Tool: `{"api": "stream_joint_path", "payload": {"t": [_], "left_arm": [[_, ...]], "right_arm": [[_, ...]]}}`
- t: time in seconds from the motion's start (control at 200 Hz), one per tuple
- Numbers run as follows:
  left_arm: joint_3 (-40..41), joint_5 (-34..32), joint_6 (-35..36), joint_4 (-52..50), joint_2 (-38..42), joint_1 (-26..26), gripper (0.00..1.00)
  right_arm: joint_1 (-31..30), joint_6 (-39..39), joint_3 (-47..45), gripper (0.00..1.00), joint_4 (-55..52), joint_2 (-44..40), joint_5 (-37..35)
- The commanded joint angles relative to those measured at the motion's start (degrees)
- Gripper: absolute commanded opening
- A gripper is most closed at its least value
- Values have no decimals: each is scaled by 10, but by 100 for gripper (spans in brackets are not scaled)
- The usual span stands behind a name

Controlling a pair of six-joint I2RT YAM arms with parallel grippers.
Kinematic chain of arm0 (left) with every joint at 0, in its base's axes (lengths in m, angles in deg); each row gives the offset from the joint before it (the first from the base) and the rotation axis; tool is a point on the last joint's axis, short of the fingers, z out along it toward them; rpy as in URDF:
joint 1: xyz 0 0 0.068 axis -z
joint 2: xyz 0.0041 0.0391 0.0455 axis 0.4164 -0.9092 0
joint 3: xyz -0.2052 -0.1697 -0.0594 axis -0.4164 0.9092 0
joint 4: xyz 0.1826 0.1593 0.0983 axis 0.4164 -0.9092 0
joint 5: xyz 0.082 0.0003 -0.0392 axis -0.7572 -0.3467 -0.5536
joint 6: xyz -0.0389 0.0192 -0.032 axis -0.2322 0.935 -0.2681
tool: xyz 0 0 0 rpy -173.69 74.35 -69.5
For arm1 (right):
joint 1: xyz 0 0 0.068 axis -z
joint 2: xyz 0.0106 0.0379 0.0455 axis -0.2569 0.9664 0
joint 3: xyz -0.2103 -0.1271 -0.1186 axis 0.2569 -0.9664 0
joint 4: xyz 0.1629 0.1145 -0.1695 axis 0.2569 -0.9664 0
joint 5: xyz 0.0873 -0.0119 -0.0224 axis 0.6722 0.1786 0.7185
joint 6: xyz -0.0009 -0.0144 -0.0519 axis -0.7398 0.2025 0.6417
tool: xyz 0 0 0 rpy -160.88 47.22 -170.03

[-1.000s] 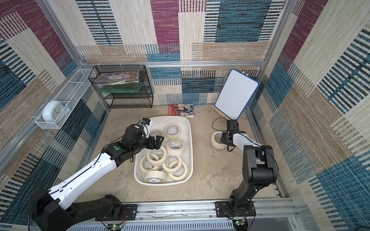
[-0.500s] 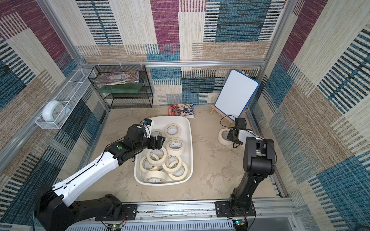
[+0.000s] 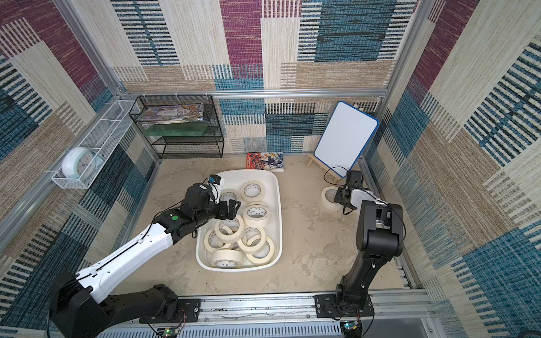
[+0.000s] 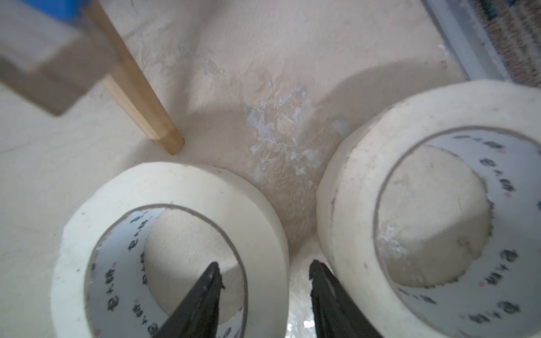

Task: Take out the art tape in the storage box
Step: Place the art tape at the center of the board, then pick up the art tape from the storage box.

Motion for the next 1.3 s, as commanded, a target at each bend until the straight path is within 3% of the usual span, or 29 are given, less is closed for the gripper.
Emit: {"api": "stream_joint_path", "payload": {"t": [0.0, 0.21, 0.33, 0.451, 0.591, 0.811, 1.127, 1.292], "left_arm": [[-6, -1, 3, -3, -1, 0, 97], [-24, -55, 24, -100, -4, -3, 97], [-18, -45, 17, -137, -11, -4, 94], [-15, -16, 11, -183, 7, -12, 85], [3, -11, -4, -224, 43, -21, 82], [73, 62, -37, -176, 58, -56, 73], [81, 59, -56, -97, -14, -60, 61], [70, 48, -53, -101, -28, -59, 33]], "right_arm": [[-6, 7, -6, 57, -5, -37, 3], [-65, 39, -2, 61, -72, -116, 71], [-139, 49, 5, 61, -110, -144, 70], [-201, 51, -7, 61, -118, -168, 91], [-236, 49, -22, 61, -126, -187, 102], [-304, 73, -26, 61, -148, -221, 86], [-395, 56, 18, 61, -164, -198, 66], [-436, 49, 56, 61, -160, -175, 66]]}}
